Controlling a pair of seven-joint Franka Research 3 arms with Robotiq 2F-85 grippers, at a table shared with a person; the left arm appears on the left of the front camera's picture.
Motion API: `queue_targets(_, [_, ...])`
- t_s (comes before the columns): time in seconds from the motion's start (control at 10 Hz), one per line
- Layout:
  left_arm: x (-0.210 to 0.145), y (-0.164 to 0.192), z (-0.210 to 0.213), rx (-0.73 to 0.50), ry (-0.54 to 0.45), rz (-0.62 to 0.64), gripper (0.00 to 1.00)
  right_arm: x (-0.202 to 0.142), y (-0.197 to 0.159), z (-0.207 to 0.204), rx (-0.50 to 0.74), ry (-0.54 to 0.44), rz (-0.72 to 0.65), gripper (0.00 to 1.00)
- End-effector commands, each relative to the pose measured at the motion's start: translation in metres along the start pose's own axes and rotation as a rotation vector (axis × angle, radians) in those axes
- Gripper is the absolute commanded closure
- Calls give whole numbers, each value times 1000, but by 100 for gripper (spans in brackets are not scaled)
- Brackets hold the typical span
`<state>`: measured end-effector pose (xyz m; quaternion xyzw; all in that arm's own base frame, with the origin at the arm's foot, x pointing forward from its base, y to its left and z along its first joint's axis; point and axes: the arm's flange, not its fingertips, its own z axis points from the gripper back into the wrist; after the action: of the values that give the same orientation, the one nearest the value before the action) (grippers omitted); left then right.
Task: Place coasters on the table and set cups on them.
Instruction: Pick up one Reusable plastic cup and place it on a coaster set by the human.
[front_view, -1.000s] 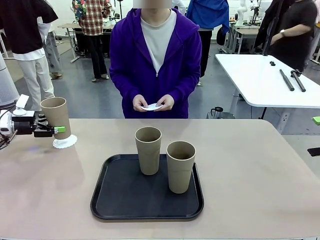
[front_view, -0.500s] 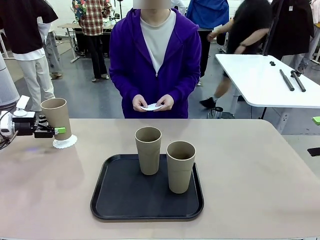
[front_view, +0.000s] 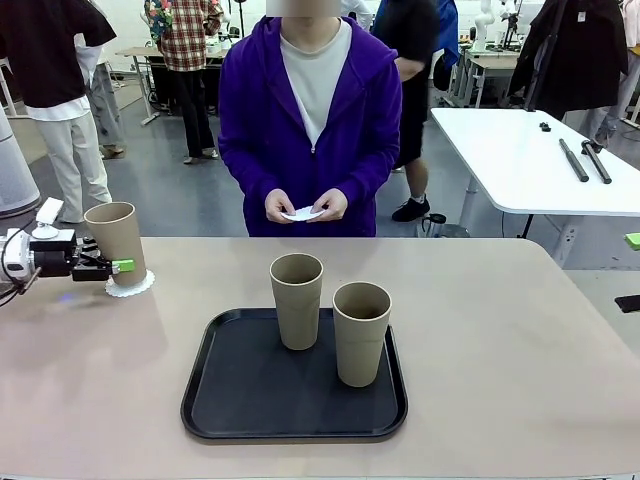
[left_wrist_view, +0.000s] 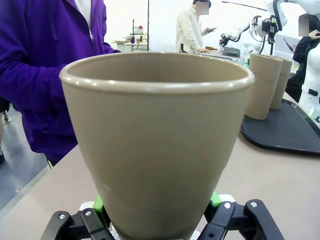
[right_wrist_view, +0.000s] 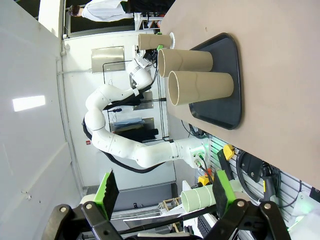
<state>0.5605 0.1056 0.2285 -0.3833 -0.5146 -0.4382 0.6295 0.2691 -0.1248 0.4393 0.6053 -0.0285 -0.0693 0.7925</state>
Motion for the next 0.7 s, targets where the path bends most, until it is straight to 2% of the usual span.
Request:
queue_targets(0.0, [-3,9,0,-4,-19,-9,18,0,1,0,6,-1,-1,0])
queue_targets(0.5, [-15,7,-3,-24,-17,18,18,0,1,0,6,-1,-1,0])
queue_targets(0.6, [-15,8,-3,-29,-18,25,0,0,1,0,6,-1,-1,0])
